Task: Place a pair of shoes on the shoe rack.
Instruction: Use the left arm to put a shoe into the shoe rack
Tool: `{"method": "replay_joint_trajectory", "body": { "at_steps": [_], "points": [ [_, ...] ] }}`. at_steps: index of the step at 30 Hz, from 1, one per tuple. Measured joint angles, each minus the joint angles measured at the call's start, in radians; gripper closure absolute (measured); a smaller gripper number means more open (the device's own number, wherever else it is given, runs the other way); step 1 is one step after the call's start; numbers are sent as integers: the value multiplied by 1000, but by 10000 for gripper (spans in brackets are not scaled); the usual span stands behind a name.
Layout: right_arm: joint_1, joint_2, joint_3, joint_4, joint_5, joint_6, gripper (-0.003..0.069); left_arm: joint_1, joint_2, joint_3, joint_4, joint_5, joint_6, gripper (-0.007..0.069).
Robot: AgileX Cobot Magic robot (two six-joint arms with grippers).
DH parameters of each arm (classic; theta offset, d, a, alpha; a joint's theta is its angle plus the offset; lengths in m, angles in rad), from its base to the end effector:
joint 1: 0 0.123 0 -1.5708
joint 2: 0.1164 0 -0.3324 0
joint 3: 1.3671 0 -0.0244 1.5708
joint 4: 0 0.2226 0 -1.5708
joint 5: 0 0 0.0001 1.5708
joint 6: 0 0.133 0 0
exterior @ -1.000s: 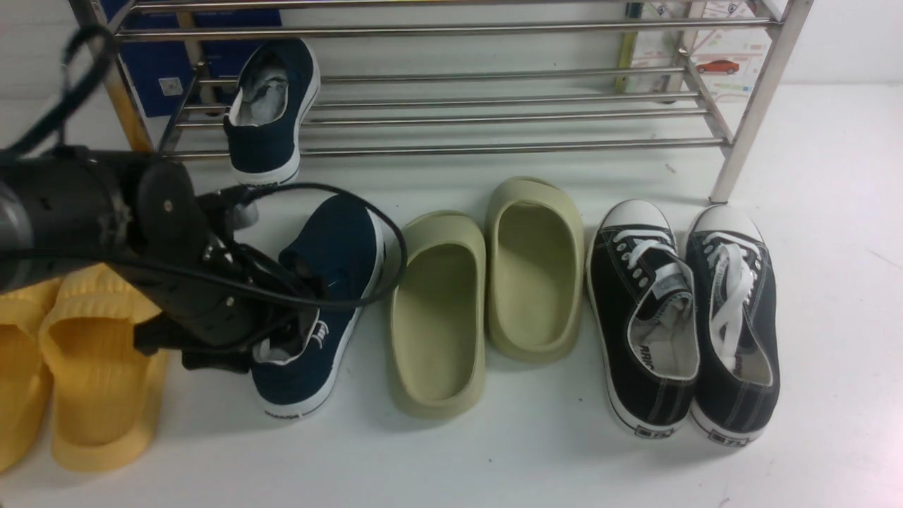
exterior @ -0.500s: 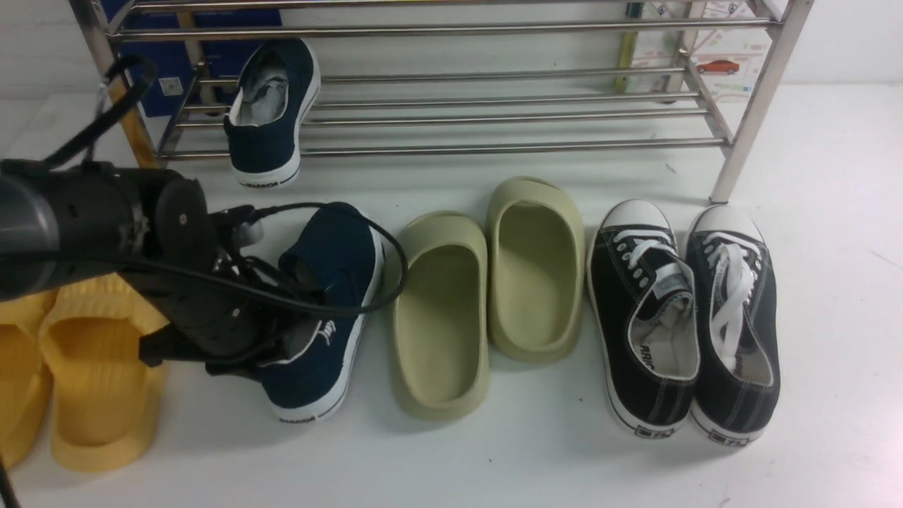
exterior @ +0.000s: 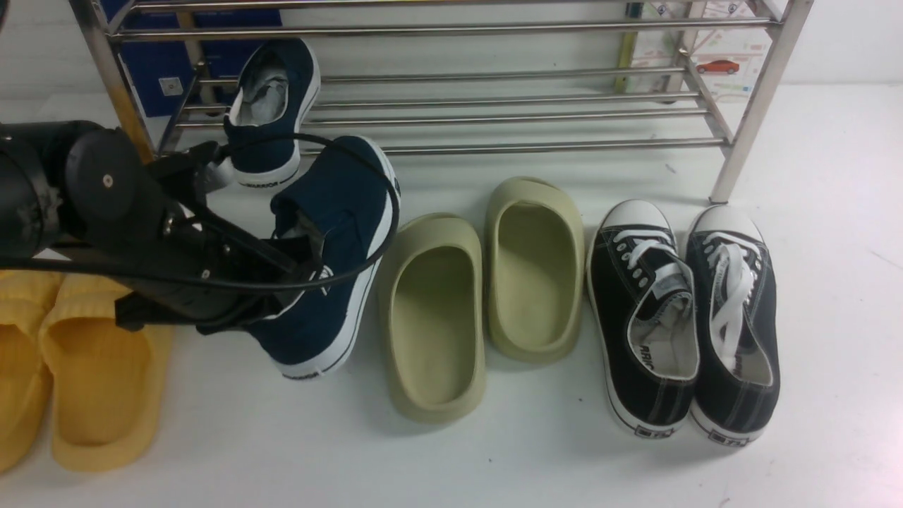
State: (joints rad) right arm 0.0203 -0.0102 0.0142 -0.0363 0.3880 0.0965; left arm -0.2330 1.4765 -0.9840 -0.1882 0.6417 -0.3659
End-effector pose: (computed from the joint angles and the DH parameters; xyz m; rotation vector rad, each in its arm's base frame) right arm 0.0161 -0.0015 0.1611 0.0494 1.8748 0.0444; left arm 0.2773 -0.0811 0.2761 -0.3362 2.6367 -0.4044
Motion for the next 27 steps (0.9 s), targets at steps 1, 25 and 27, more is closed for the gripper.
{"method": "replay_joint_trajectory", "body": {
  "at_steps": [1, 25, 27],
  "points": [
    [0, 0, 0, 0, 0, 0, 421, 0, 12, -4, -16, -32, 0, 622],
    [0, 0, 0, 0, 0, 0, 420, 0, 432, -596, 233, 66, -229, 622],
    [0, 0, 0, 0, 0, 0, 420, 0, 440, -616, 245, 68, -235, 622]
  ]
}}
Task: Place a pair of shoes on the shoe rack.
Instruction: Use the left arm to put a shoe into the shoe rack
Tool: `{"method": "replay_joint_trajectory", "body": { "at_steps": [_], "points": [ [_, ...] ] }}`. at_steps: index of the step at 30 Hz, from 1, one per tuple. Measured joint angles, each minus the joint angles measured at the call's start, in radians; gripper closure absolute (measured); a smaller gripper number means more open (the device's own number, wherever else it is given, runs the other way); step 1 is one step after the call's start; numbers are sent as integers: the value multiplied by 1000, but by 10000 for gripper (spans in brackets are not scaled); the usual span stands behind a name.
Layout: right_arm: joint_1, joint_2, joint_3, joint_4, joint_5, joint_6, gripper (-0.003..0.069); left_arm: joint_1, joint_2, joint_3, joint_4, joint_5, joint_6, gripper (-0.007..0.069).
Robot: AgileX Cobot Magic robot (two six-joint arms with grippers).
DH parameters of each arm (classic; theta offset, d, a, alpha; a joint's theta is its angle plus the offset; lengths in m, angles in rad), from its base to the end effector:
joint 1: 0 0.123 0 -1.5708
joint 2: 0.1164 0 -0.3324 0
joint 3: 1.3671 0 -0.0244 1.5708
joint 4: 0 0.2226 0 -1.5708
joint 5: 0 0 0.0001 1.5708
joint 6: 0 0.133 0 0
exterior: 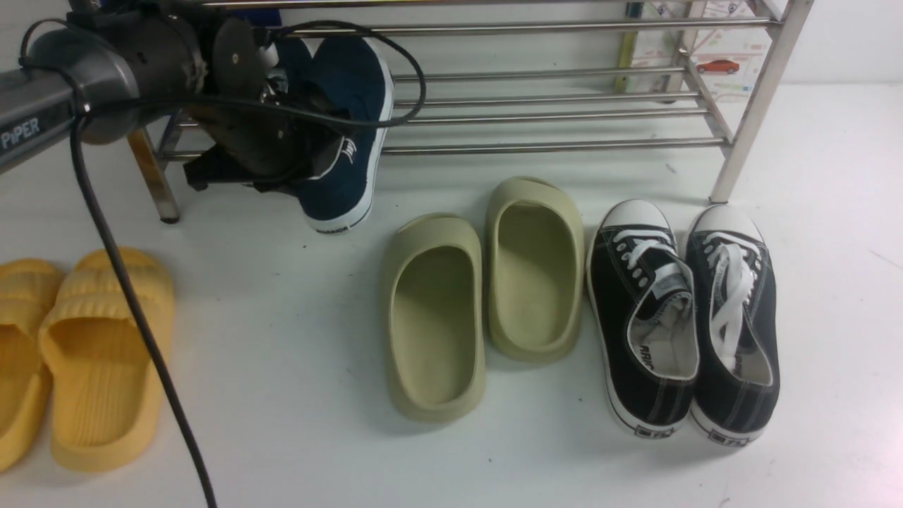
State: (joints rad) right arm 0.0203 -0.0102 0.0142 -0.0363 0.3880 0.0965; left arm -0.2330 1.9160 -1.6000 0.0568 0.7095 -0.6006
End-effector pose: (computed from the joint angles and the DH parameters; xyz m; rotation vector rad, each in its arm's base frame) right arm 0.0161 -0.0015 0.1611 0.0494 1.8748 0.0444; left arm 0.4380 -0.0989 0.2867 -0.4237 2.4937 -0.2760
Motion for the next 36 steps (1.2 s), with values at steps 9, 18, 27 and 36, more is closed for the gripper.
{"method": "replay_joint_trajectory", "body": {
  "at_steps": [9, 18, 27, 36],
  "points": [
    [0, 0, 0, 0, 0, 0, 420, 0, 124, -155, 16, 34, -3, 620],
    [0, 0, 0, 0, 0, 0, 420, 0, 156, -209, 89, 13, -82, 597],
    [0, 0, 0, 0, 0, 0, 420, 0, 165, -217, 107, -26, -130, 421],
    [0, 0, 0, -1, 0, 0, 420, 0, 136, -219, 103, -8, -132, 287]
  ]
}}
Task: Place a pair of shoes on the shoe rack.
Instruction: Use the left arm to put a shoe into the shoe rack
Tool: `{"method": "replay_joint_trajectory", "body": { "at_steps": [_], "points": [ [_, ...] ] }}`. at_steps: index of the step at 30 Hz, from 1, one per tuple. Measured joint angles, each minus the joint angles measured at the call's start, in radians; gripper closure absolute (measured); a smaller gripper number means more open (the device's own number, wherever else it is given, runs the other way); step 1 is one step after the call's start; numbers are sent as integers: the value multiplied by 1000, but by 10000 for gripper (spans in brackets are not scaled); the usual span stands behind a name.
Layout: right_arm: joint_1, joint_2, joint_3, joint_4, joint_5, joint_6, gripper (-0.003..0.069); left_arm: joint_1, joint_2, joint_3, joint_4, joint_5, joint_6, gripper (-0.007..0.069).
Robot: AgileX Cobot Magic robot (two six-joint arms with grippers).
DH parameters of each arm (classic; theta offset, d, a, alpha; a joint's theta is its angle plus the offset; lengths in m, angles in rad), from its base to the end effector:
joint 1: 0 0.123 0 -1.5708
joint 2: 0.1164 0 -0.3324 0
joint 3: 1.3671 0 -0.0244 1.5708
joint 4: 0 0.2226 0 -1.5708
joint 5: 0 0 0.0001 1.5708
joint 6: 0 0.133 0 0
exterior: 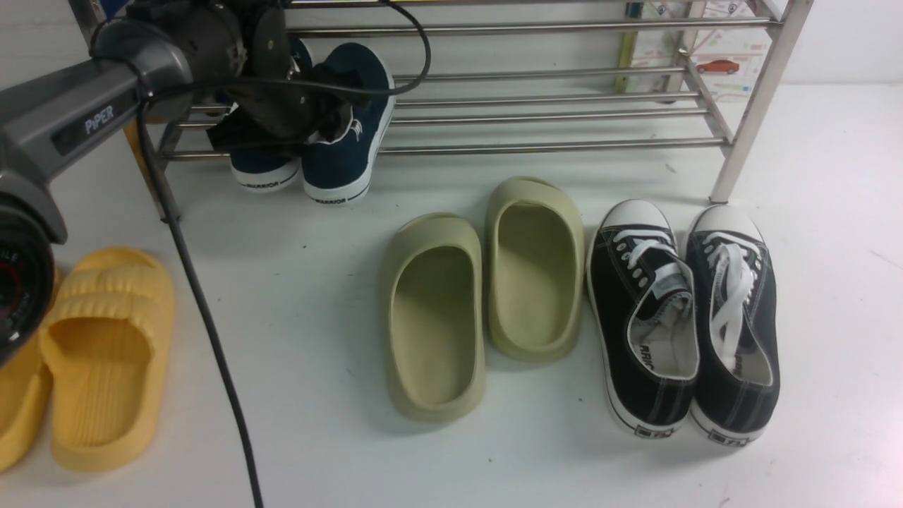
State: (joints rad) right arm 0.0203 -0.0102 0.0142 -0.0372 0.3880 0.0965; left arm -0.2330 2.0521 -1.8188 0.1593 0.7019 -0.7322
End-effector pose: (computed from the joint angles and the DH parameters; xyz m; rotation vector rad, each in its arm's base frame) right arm 0.0161 -0.0015 0.1611 0.0488 1.8748 0.0435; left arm 0.4886 -0.1019 0.2908 -0.5009 2.3714 -0.2649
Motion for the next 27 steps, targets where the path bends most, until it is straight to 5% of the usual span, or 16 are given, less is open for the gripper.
{"method": "replay_joint_trajectory", "body": {
  "at_steps": [6, 11, 17, 27],
  "points": [
    [0, 0, 0, -1, 0, 0, 420, 0, -90, 0, -1, 59, 47, 284],
    [0, 0, 0, -1, 0, 0, 420, 0, -169, -4, -96, 202, 209, 360],
    [0, 0, 0, -1, 0, 0, 420, 0, -126, 58, -330, 251, 396, 638],
    [0, 0, 0, -1, 0, 0, 420, 0, -9, 78, -343, 125, 397, 638]
  ]
}}
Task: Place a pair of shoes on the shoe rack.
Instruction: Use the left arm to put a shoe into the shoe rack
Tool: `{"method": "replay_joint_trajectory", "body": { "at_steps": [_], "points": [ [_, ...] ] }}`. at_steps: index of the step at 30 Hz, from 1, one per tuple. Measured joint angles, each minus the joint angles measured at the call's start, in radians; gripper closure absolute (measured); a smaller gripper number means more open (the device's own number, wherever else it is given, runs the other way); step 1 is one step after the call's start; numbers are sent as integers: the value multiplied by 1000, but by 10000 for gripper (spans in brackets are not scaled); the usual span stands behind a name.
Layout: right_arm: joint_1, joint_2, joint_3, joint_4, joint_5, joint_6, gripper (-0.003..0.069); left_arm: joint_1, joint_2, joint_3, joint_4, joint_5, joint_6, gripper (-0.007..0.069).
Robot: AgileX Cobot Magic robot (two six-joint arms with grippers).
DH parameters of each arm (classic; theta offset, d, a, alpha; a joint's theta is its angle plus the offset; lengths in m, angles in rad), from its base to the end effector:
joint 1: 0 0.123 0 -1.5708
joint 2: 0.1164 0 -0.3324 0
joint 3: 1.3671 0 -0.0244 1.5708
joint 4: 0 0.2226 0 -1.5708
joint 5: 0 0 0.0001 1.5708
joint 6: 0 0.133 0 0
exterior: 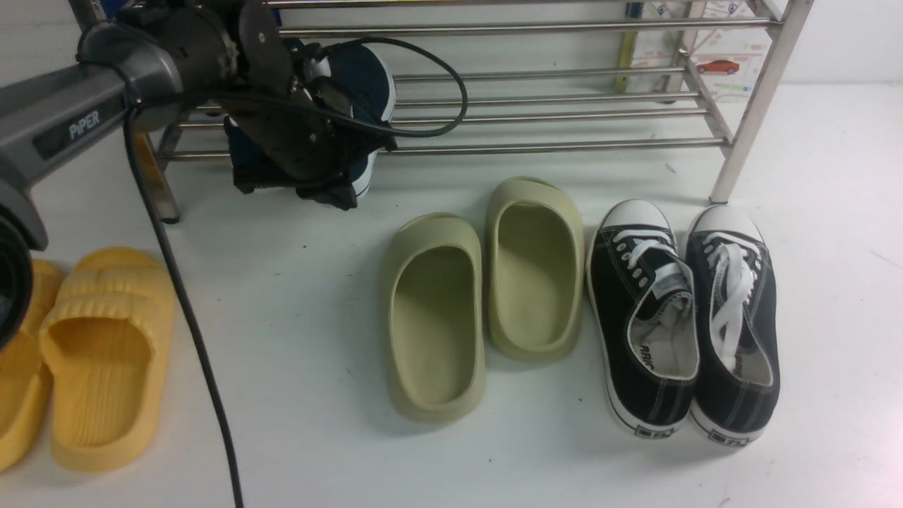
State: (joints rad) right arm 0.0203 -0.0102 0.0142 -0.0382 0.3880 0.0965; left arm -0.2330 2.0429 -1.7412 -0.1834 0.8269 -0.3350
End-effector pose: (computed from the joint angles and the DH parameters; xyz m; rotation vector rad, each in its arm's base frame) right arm 0.0161 -0.0016 0.1611 0.0482 1.8748 0.0425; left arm 0.4577 -0.1270 0.2627 -0.2511 2.6385 -0.4161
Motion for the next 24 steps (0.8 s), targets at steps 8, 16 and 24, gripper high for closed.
{"method": "replay_joint_trajectory", "body": {
  "at_steps": [8, 16, 24],
  "points": [
    [0, 0, 0, 0, 0, 0, 420, -4, 3, 0, 93, -69, -142, 638],
    [0, 0, 0, 0, 0, 0, 420, -4, 6, 0, 125, -144, -176, 638],
    [0, 0, 0, 0, 0, 0, 420, -4, 6, 0, 130, -131, -177, 636]
  ]
}}
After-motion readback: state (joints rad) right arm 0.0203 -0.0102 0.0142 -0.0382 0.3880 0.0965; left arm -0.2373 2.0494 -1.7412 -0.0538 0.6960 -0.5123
